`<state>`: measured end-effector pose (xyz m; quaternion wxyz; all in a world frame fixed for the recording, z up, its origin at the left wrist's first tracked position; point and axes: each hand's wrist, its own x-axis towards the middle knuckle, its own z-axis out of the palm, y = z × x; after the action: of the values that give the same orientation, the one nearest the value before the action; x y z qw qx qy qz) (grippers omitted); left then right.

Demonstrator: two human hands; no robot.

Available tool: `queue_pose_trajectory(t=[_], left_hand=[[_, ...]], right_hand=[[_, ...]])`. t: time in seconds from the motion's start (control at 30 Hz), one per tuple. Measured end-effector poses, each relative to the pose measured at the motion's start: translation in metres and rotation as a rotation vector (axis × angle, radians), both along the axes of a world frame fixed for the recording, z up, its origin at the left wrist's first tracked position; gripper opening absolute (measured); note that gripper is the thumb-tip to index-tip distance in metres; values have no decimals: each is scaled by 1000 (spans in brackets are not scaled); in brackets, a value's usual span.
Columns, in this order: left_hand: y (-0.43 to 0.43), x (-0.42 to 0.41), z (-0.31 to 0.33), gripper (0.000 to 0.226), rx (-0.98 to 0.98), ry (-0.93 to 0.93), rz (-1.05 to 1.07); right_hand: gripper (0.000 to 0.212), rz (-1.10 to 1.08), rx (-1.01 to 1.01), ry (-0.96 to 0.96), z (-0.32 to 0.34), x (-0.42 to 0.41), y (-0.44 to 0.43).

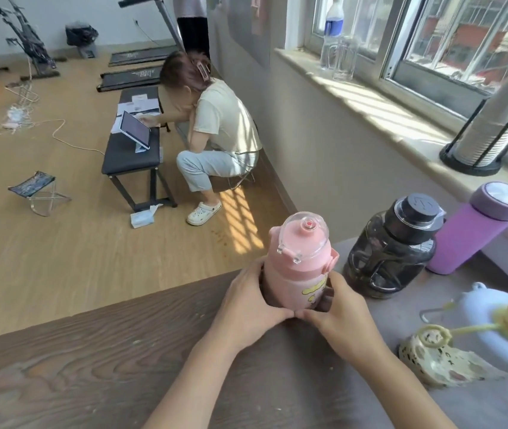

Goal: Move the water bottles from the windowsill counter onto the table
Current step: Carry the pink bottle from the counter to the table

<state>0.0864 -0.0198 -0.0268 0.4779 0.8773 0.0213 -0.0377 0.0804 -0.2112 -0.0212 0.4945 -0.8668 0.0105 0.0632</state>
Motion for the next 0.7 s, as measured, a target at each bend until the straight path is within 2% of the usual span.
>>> queue_pose_trajectory(t=[0.3, 0.4, 0.5, 0.7], left_hand=[[98, -51, 13, 83, 1, -66, 98], [154, -77, 17, 89, 19, -67, 176], [216, -108, 25, 80, 30, -64, 264], [339, -179, 34, 78, 73, -31, 472]], right_hand=[[46, 134, -29, 57, 22, -27, 94], [45, 217, -23, 57, 30, -38, 151], [45, 313, -22, 48, 36, -51, 218], [42, 530, -7, 41, 41, -86, 353]])
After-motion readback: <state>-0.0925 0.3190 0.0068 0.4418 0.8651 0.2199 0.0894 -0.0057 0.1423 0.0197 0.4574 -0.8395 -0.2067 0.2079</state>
